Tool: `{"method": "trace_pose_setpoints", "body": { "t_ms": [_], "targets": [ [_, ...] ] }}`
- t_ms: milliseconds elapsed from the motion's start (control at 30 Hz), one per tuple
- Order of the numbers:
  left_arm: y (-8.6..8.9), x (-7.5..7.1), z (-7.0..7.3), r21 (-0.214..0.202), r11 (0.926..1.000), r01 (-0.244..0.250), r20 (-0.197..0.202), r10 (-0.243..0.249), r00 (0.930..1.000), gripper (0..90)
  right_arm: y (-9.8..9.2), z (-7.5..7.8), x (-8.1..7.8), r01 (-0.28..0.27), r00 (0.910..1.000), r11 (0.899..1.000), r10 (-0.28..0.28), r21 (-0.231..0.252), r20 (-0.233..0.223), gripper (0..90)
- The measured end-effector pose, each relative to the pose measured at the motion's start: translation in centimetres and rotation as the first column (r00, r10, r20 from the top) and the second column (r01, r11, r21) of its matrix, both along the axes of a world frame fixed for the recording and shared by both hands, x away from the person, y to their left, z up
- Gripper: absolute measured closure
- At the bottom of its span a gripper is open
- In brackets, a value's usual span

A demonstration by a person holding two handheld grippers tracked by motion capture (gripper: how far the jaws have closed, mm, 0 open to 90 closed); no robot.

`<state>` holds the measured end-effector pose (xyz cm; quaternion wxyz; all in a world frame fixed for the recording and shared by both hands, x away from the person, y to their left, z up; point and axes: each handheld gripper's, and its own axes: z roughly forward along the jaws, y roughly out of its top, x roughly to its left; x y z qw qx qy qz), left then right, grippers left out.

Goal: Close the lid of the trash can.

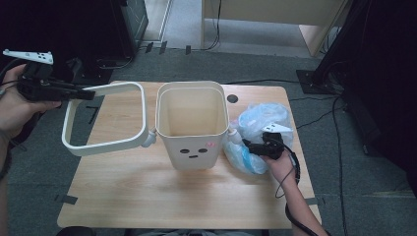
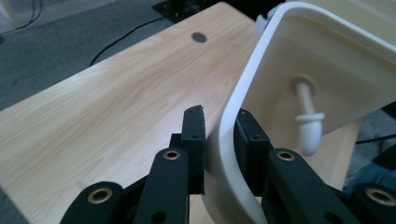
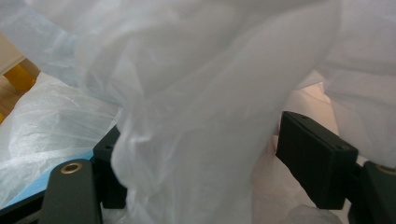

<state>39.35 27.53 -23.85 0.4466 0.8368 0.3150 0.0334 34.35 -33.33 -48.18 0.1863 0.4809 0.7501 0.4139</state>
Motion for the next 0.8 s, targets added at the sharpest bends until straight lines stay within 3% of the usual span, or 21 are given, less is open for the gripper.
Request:
{"method": "trace_pose_setpoints", "body": {
  "t_ms": [333,800],
  "targets": [
    [-1.8,0.5,2.4,0.006,0.9997,0.022,0.011,-0.022,0.9997,76.8,0.1,0.0,0.0,-0.001,1.0000,1.000,0.001,-0.002,-0.004,26.0],
    [-5.3,2.0,2.8,0.009,0.9992,0.038,0.018,-0.038,0.9991,76.5,0.1,0.0,0.0,-0.001,1.0000,1.000,0.001,-0.003,-0.005,26.0]
  ]
}}
